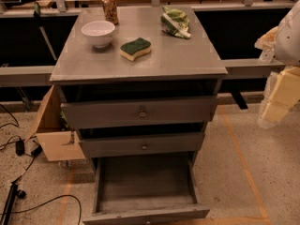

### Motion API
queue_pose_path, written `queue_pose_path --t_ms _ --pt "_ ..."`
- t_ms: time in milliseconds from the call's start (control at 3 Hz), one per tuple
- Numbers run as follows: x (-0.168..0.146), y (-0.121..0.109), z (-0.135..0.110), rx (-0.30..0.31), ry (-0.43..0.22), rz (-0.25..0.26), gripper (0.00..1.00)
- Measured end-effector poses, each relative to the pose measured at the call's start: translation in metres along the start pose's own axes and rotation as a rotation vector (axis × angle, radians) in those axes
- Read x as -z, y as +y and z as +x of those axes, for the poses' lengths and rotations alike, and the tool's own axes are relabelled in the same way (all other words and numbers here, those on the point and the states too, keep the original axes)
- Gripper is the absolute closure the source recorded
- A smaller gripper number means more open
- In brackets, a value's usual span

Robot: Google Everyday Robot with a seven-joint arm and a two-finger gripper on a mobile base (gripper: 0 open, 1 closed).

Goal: Place green jalapeno chip bag into bottom drawer

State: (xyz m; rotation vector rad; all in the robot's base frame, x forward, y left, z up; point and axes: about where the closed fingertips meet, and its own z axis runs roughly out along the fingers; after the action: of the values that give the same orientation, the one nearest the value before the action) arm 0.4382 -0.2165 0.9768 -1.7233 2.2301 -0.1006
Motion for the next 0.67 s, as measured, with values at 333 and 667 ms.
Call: queue_pose_path --t_ms 333,667 --pt "0.000 0.000 0.000 0.000 0.000 0.000 0.00" --pt "-0.009 -0.017 -0.001 -0.036 -0.074 0.040 0.00"
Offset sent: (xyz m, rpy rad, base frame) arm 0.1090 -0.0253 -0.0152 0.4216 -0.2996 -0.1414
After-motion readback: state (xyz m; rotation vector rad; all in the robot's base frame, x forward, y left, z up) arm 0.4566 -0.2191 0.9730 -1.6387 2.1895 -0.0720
